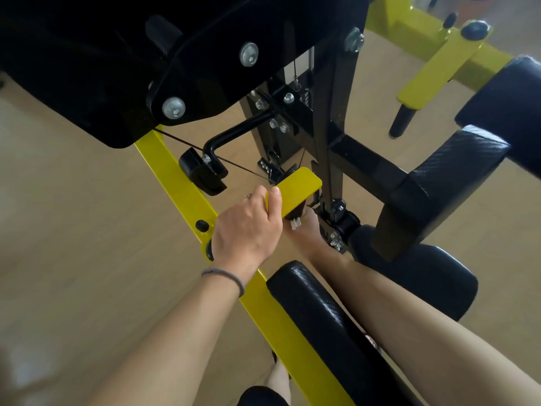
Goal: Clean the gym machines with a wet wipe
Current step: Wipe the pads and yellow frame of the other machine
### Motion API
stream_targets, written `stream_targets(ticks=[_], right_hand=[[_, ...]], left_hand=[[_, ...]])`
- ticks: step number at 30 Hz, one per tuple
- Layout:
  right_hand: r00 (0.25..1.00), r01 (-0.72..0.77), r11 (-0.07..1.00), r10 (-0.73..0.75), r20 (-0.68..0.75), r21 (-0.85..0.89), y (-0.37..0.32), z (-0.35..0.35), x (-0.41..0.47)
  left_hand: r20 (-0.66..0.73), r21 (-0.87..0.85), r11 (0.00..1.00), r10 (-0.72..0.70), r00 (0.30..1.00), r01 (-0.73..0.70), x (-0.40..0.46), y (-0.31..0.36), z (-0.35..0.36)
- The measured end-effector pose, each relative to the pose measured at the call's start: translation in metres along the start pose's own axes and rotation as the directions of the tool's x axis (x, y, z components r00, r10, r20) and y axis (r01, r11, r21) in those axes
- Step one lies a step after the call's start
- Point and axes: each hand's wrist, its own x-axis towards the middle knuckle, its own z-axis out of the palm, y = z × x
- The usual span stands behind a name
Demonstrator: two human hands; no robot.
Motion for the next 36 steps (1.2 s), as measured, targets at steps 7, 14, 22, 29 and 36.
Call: stream_targets(ticks=[7, 14, 22, 29, 36], right_hand=[[0.846, -0.408, 0.765, 0.522, 0.107, -0.498, 0.036, -0.037, -0.019], [0.892, -0.433, 0.882, 0.449, 0.05, -0.187, -0.05, -0.086, -0.045], [0.9, -0.336, 0.908, 0.231, 0.37, 0.249, -0.113, -0.13, -0.108], [0.876, -0.307, 0.837, 0.063, 0.478, 0.452, -0.119, -0.184, -0.129], [0.886, -0.187, 0.888, -0.031, 0.462, 0.419, -0.14, -0.211, -0.145]], left_hand=[[0.003, 0.042, 0.997, 0.068, 0.998, -0.068, -0.004, 0.0, 0.001], [0.098, -0.008, 0.999, 0.05, 0.994, -0.049, -0.002, -0.002, 0.003], [0.019, -0.25, 0.948, 0.21, 0.978, -0.199, -0.029, 0.065, -0.018], [0.065, -0.557, 0.83, 0.003, 0.998, 0.034, -0.052, 0.111, -0.016], [0.037, -0.596, 0.802, -0.015, 0.999, 0.034, -0.069, 0.13, -0.022]])
